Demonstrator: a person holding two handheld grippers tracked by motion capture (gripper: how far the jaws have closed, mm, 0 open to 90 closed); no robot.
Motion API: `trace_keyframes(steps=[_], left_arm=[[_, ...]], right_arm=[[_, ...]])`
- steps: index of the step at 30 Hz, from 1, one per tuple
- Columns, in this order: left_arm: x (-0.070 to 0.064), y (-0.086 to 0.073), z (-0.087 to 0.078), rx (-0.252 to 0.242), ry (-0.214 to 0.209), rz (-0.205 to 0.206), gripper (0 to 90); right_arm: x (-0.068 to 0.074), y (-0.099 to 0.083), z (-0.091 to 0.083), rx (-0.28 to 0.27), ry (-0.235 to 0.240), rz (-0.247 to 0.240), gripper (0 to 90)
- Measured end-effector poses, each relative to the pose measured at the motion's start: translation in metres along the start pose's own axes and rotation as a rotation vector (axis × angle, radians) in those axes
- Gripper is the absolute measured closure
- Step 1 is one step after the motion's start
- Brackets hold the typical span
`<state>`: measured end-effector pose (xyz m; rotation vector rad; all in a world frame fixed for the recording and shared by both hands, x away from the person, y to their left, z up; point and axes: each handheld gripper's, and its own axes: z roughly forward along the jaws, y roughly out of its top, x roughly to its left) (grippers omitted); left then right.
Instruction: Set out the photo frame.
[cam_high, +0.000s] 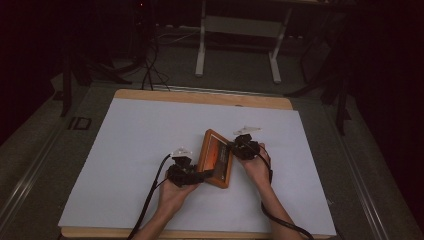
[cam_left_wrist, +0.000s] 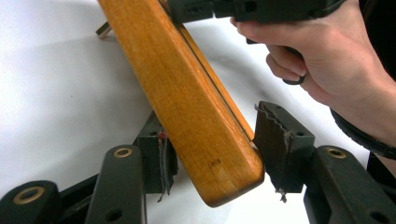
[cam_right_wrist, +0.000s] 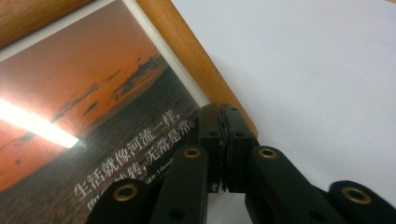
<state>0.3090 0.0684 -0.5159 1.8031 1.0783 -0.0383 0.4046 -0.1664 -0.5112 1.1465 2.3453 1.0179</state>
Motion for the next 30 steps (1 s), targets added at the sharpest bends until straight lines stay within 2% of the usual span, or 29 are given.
trace_keyframes(steps=[4,7,14,20,23,24,30], left_arm=[[-0.001,0.002,0.000,0.003,0.004,0.001,51.7],[-0.003,0.005,0.001,0.007,0.009,-0.003,52.7],[-0.004,0.015,0.004,-0.006,0.007,-0.008,58.7],[-0.010,0.026,0.003,-0.009,-0.015,0.036,66.2],[-0.014,0.031,0.001,-0.014,-0.012,0.094,68.5],[-0.014,0.033,-0.002,-0.008,-0.012,0.114,68.6],[-0.006,0.043,-0.024,-0.049,-0.044,0.173,68.8]], right_arm=[[-0.004,-0.004,-0.009,-0.003,-0.006,-0.011,85.3],[-0.009,-0.007,-0.020,-0.026,-0.005,-0.012,82.2],[-0.022,-0.015,-0.048,-0.084,-0.010,0.016,78.6],[-0.032,-0.025,-0.063,-0.135,0.011,0.034,76.8],[-0.035,-0.028,-0.066,-0.138,0.012,0.034,76.5],[-0.035,-0.028,-0.067,-0.140,0.011,0.030,76.4],[-0.036,-0.029,-0.069,-0.143,0.020,0.015,75.4]])
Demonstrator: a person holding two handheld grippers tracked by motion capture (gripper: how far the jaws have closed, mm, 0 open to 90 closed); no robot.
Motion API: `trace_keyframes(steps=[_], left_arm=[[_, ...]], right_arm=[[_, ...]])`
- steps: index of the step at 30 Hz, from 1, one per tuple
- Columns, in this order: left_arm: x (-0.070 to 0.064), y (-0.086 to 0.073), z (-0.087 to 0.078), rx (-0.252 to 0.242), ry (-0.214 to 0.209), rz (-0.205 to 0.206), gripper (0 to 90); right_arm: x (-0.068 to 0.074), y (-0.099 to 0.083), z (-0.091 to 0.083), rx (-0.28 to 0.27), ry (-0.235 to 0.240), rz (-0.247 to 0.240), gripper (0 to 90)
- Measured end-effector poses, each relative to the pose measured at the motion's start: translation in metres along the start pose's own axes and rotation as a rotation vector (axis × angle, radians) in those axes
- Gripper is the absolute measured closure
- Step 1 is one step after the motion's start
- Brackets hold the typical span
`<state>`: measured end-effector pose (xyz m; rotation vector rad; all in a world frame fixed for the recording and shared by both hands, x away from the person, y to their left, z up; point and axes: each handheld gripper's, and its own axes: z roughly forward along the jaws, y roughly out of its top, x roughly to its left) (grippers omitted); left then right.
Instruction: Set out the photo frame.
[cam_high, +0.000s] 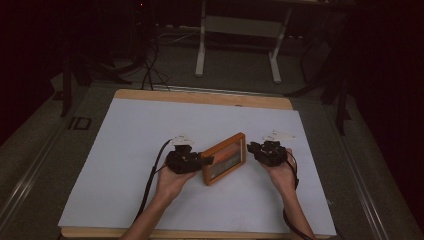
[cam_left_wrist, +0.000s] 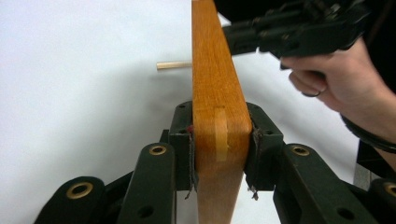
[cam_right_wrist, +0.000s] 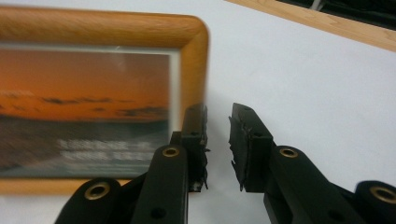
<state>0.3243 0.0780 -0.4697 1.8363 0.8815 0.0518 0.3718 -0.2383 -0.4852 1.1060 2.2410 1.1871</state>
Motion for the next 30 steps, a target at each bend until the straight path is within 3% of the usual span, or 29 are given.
trace_keyframes(steps=[10,23,30], left_arm=[[0.013,0.010,-0.030,-0.012,-0.018,0.077,68.8],[-0.001,0.045,-0.039,0.018,0.028,0.237,68.8],[-0.008,0.066,-0.033,0.079,0.034,0.338,68.7]], right_arm=[[0.012,0.007,0.004,-0.008,0.031,-0.051,72.7],[0.035,0.030,-0.004,-0.032,0.110,-0.207,54.9],[0.043,0.042,-0.007,-0.084,0.190,-0.237,44.9]])
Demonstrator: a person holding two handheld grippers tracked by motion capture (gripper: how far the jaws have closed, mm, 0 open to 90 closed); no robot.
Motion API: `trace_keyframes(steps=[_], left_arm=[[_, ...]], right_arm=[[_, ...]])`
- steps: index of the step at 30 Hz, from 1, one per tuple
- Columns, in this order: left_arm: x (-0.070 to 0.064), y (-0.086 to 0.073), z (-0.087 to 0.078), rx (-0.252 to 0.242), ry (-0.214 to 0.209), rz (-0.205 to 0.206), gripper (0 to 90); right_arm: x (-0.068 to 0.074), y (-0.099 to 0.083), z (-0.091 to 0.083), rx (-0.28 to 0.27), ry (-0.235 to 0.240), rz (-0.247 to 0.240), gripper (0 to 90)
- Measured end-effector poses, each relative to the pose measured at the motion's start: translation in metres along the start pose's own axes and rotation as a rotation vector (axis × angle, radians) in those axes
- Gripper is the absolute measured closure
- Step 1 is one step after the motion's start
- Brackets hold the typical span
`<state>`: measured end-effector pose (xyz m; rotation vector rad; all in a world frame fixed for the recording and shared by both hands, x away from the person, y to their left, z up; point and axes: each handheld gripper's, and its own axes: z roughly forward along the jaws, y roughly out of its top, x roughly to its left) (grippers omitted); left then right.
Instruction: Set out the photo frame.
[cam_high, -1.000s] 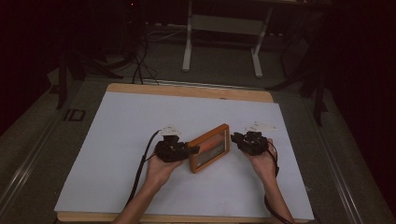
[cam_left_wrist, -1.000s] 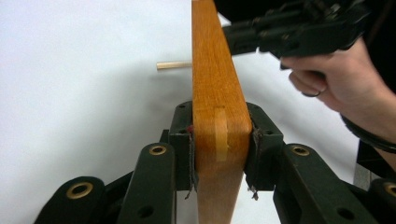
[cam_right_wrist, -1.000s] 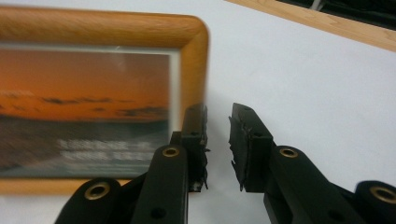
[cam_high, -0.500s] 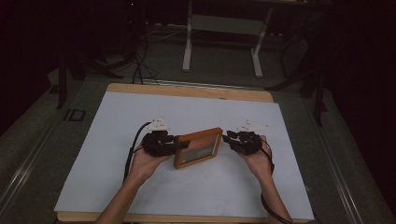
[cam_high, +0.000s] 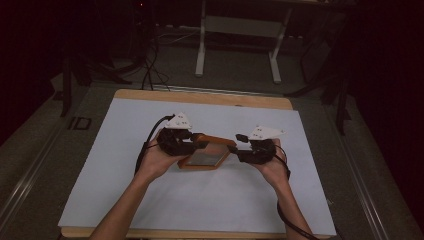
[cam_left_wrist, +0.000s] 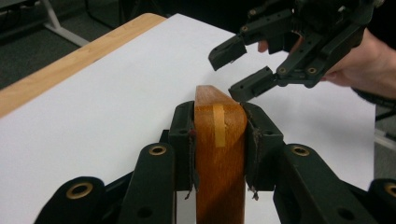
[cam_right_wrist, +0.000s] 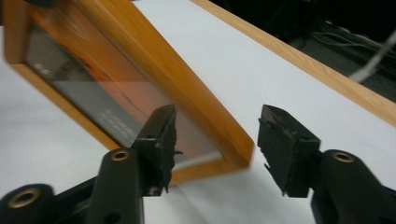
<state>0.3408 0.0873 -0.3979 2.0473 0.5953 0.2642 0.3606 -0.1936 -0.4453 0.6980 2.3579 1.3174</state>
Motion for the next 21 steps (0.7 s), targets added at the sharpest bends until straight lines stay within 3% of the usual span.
trace_keyframes(steps=[8,11,16,19,21], left_arm=[[0.008,0.010,0.011,-0.005,-0.057,-0.008,68.3],[0.006,0.014,0.014,0.001,-0.085,0.015,68.1],[0.007,0.020,0.020,0.012,-0.141,0.055,67.5],[0.009,0.022,0.024,0.011,-0.172,0.037,66.2],[0.011,0.023,0.026,0.010,-0.176,0.016,65.3]], right_arm=[[0.013,0.018,0.008,0.005,0.023,-0.094,38.7],[0.015,0.023,0.011,-0.001,0.034,-0.115,37.3],[0.015,0.028,0.015,0.003,0.093,-0.130,31.1],[0.014,0.028,0.019,0.005,0.130,-0.137,30.7],[0.014,0.027,0.019,0.002,0.144,-0.141,37.5]])
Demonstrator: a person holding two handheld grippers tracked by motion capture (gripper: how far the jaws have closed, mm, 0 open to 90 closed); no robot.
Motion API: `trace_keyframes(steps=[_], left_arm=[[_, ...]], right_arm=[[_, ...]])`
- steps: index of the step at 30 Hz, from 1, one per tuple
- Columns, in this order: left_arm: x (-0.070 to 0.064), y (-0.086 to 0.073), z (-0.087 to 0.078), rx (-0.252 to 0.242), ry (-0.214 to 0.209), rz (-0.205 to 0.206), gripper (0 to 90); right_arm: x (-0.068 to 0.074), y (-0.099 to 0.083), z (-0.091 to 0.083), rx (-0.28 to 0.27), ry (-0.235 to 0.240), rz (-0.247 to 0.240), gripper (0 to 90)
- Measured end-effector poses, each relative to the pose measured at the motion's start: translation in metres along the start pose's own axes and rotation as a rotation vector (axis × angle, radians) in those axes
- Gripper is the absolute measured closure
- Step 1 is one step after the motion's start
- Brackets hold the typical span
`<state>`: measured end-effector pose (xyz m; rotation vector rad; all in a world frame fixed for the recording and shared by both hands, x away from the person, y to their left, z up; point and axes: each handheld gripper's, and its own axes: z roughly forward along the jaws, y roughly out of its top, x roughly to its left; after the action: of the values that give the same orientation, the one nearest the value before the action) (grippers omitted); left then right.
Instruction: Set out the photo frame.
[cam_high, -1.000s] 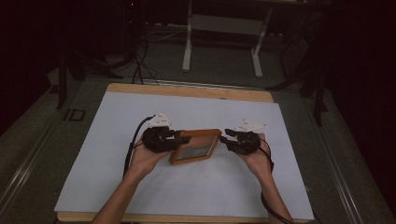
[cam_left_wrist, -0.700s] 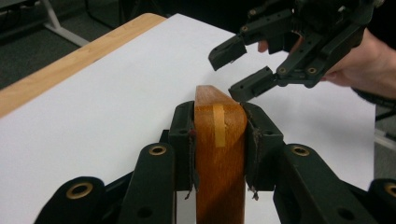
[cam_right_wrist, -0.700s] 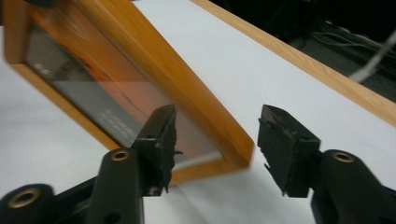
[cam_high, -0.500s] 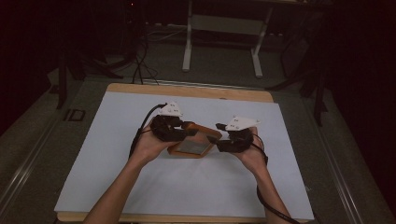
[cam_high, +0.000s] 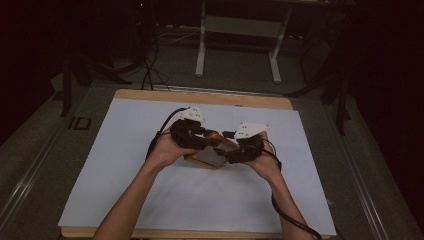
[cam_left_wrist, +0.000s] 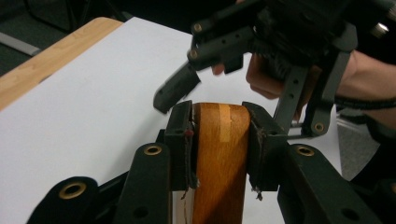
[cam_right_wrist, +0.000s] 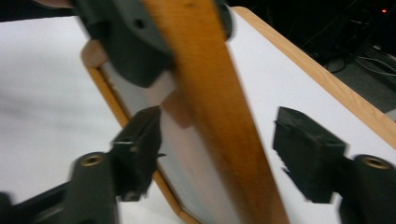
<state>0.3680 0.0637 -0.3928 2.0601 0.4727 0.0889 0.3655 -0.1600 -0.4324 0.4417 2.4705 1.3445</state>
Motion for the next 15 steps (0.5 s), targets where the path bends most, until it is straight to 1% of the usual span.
trace_keyframes(steps=[1,2,3,4,5,6,7,8,9,11,15], left_arm=[[0.001,0.001,0.001,-0.002,-0.001,-0.009,64.5],[0.001,0.001,0.001,-0.008,0.002,-0.014,62.6],[0.001,0.002,0.002,-0.008,0.010,-0.020,60.1],[0.000,0.003,0.003,-0.005,0.019,-0.020,58.0],[0.000,0.004,0.003,0.006,0.044,-0.016,54.3],[-0.001,0.005,0.004,0.016,0.068,-0.010,50.9],[-0.001,0.004,0.004,0.020,0.078,-0.012,47.6],[0.000,0.004,0.004,0.018,0.075,-0.018,45.9],[0.001,0.003,0.003,0.010,0.075,-0.022,45.2],[0.002,0.002,0.001,0.002,0.078,-0.024,44.1],[0.003,-0.002,-0.006,-0.031,0.086,-0.026,41.3]], right_arm=[[0.001,-0.001,0.000,0.002,0.007,-0.002,39.4],[0.002,-0.001,0.000,0.000,-0.005,-0.013,41.6],[0.002,-0.002,-0.001,-0.002,-0.011,-0.020,46.4],[0.002,-0.003,-0.003,-0.009,-0.002,-0.013,52.6],[0.001,-0.003,-0.005,-0.013,0.010,-0.014,57.8],[0.001,-0.004,-0.006,-0.008,0.018,-0.018,61.1],[0.001,-0.005,-0.006,0.008,0.020,-0.031,63.1],[0.003,-0.006,-0.004,0.023,0.016,-0.048,64.6],[0.004,-0.007,-0.004,0.024,0.009,-0.062,65.5],[0.006,-0.008,-0.004,0.023,-0.003,-0.073,66.3],[0.009,-0.007,-0.005,0.032,-0.021,-0.102,67.8]])
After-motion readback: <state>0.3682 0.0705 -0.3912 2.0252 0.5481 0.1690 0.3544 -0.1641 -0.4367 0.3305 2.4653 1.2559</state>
